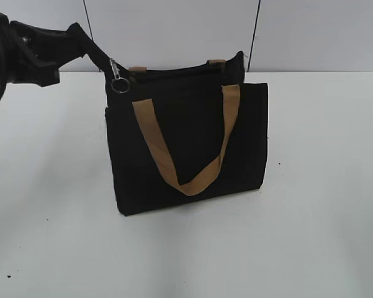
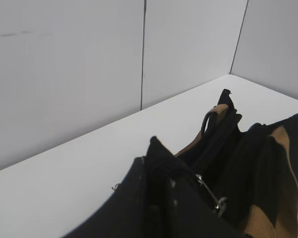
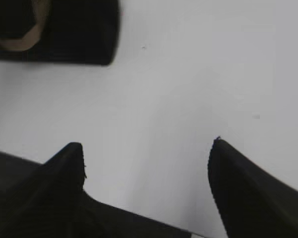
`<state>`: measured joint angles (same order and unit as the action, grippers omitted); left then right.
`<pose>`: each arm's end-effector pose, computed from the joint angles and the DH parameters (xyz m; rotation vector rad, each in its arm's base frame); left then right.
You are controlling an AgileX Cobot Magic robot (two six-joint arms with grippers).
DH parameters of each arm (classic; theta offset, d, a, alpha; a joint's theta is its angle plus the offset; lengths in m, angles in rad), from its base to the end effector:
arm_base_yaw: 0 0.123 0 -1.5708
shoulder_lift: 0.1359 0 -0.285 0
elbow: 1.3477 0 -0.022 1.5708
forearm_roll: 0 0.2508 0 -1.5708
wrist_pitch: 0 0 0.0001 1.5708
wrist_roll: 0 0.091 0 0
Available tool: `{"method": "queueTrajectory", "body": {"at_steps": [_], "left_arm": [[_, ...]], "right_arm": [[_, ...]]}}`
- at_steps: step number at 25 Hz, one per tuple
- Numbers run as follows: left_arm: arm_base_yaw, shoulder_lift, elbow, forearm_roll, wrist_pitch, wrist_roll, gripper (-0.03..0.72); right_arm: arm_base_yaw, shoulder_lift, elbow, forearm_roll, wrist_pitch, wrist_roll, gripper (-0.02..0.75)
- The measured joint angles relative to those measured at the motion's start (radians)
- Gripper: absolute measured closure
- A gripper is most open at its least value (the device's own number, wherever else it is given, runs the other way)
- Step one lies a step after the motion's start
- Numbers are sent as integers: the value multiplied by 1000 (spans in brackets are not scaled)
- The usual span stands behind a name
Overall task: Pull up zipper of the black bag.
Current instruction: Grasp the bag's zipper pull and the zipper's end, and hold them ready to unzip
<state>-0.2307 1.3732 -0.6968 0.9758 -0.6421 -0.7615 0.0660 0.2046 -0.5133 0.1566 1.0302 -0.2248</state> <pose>0.2630 -0.1081 0.2712 0.6636 1.6399 -0.5455 0.0263 0.0139 0.2821 -0.3042 2.1739 0.1038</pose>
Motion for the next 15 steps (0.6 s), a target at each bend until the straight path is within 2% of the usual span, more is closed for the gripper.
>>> {"method": "queueTrajectory", "body": {"at_steps": [7,11,15], "left_arm": [[0,0,0,-1,0,0,653],[0,0,0,-1,-1,0,653],[0,0,0,-1,0,0,653]], "right_arm": [[0,489,-105,406,-127,-375,143],[22,732,-209,502,-160,-503,143],[155,888,-345,514,-229,-534,143]]}}
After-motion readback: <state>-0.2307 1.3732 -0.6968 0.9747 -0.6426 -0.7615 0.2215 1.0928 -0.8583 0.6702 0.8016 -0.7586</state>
